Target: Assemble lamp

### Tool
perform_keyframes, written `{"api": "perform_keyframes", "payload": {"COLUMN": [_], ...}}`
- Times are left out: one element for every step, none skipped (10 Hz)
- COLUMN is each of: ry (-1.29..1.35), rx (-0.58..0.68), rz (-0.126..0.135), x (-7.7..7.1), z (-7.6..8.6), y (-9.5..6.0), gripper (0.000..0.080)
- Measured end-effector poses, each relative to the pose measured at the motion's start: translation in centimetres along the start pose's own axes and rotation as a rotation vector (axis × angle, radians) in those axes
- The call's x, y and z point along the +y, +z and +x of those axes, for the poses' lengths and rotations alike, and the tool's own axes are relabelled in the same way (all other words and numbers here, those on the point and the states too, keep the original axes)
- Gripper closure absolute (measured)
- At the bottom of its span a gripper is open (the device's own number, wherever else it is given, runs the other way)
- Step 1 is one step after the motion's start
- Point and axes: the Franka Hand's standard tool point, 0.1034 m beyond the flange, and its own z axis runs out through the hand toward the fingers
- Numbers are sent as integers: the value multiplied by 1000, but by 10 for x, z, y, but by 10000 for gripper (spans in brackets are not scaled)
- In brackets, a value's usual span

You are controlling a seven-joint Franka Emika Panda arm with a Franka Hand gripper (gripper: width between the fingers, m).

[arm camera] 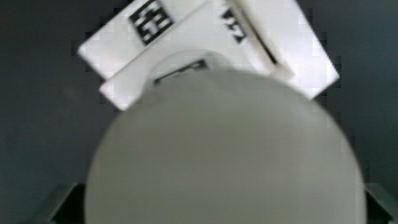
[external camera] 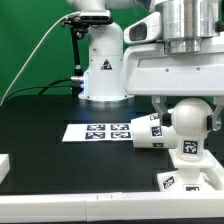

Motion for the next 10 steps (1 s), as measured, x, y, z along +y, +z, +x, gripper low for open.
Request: {"api": "perform_keyframes", "payload": {"ry": [84, 243, 339, 339, 333, 333, 333, 329, 265, 229], "rx": [-9, -28, -45, -45, -45, -45, -45, -45, -41, -34], "rz": [13, 31, 46, 46, 45, 45, 45, 45, 46, 49], "x": [-4, -9, -10, -10, -10, -10, -10, -9, -6, -1], "z": [-2, -4, -4, -4, -4, -4, -4, -4, 1, 8], "y": [-1, -2, -3, -3, -3, -2, -2, -2, -3, -9], "gripper": [236, 236, 251, 251, 269, 269, 137, 111, 111, 102]}}
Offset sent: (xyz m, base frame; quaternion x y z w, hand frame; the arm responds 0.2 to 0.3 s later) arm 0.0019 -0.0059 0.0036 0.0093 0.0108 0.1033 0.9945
